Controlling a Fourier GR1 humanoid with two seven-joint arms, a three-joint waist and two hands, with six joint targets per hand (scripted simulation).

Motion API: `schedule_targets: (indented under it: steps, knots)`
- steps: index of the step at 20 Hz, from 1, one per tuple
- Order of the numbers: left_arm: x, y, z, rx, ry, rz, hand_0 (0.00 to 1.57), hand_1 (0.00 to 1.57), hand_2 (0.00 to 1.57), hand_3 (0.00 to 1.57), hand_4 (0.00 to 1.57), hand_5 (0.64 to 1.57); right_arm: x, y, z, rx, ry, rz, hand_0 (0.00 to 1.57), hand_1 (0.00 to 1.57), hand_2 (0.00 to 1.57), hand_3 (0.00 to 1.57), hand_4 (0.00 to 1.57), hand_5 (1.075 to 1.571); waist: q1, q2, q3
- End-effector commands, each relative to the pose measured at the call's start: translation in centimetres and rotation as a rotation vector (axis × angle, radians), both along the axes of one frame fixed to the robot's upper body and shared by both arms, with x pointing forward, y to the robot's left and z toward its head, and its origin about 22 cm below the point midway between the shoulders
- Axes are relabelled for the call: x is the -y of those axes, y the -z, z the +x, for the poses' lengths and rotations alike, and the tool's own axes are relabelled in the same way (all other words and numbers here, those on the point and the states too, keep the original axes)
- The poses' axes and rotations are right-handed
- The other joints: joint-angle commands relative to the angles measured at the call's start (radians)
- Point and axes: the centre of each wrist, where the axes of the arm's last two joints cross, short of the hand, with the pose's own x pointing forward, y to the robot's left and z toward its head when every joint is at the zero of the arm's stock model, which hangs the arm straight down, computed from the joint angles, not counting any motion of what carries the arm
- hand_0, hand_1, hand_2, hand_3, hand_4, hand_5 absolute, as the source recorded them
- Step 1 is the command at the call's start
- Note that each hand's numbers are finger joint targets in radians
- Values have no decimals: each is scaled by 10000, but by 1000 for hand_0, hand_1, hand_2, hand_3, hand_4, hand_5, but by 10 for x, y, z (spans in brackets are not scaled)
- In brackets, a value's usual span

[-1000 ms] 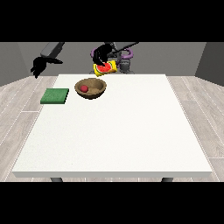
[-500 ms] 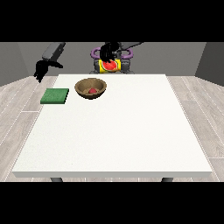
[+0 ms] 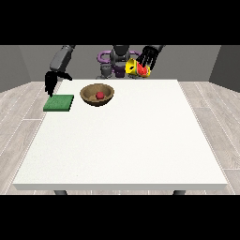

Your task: Pick the cup and pour the ball into the bowl, then pick the bowl and place it on the pad

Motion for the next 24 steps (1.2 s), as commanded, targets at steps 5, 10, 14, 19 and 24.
schedule_targets:
  steps: [5,10,14,19,24]
  knots:
    - [-41,16,4,-1103,841,-5607,959,959,932,634,862,1540,-41,-8,28,745,-408,600,0,0,0,0,358,1569,-205,1413,-13]
    - [-52,24,10,-1131,1354,-8201,0,0,0,0,400,1548,-71,-20,47,1034,-1271,620,0,0,0,0,421,1566,-823,2114,7]
    - [-81,77,-2,-2383,914,-8794,0,0,0,0,0,1516,-106,13,30,-204,-1781,390,0,0,0,0,235,1549,-1357,1007,29]
    - [-99,59,18,-2321,696,-9032,0,0,0,0,0,1526,-109,7,35,-520,-2389,222,0,0,0,0,0,1543,-1923,825,40]
    - [-67,62,2,-2589,1393,-8637,0,0,0,0,0,1546,-112,33,28,-564,-1341,721,0,0,0,0,193,1549,-896,949,48]
